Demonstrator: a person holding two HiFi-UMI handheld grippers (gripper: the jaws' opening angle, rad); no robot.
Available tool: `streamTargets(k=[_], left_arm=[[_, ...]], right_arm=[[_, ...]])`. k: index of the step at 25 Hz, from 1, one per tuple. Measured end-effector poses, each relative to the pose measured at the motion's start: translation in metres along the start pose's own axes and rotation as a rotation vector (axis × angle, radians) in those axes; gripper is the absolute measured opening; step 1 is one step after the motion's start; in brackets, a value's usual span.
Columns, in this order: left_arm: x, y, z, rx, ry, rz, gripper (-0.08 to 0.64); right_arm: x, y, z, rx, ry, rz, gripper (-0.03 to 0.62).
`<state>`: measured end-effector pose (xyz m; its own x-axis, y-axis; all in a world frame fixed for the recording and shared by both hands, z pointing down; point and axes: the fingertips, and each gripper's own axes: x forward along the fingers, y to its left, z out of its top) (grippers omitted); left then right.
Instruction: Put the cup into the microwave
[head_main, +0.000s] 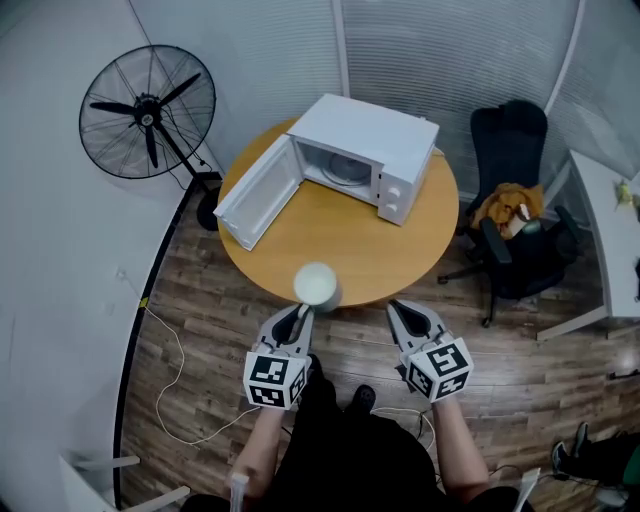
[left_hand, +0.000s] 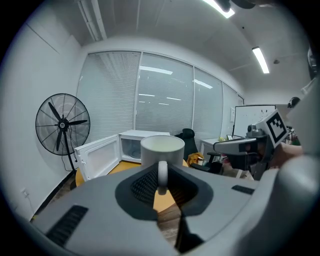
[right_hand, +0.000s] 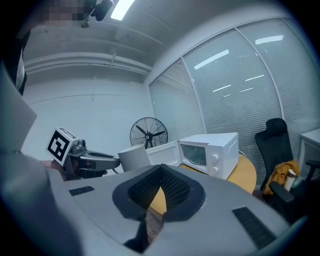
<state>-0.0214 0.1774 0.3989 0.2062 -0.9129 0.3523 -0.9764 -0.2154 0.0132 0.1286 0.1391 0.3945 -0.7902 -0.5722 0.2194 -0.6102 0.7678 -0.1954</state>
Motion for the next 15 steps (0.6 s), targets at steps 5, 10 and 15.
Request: streamTargets(k=[5,10,15], left_arm=[[0.007,0.002,-0.005,-0.005,0.015,-0.011,0.043],[0.022,0.011,-0.004,0.001,0.019,-0.027,0.043],[0.041,0.024,0.002,0.008,0.018,-0.054,0.043]], right_arm=[[0.004,-0.002,-0.006,0.008,0.016,0.002,0.009],[0.013,-0.008,-0.007,0.006,0.032,-0.021,0.009],[0.028,-0.018,-0.004,0.018,0.045,-0.047,0.009]])
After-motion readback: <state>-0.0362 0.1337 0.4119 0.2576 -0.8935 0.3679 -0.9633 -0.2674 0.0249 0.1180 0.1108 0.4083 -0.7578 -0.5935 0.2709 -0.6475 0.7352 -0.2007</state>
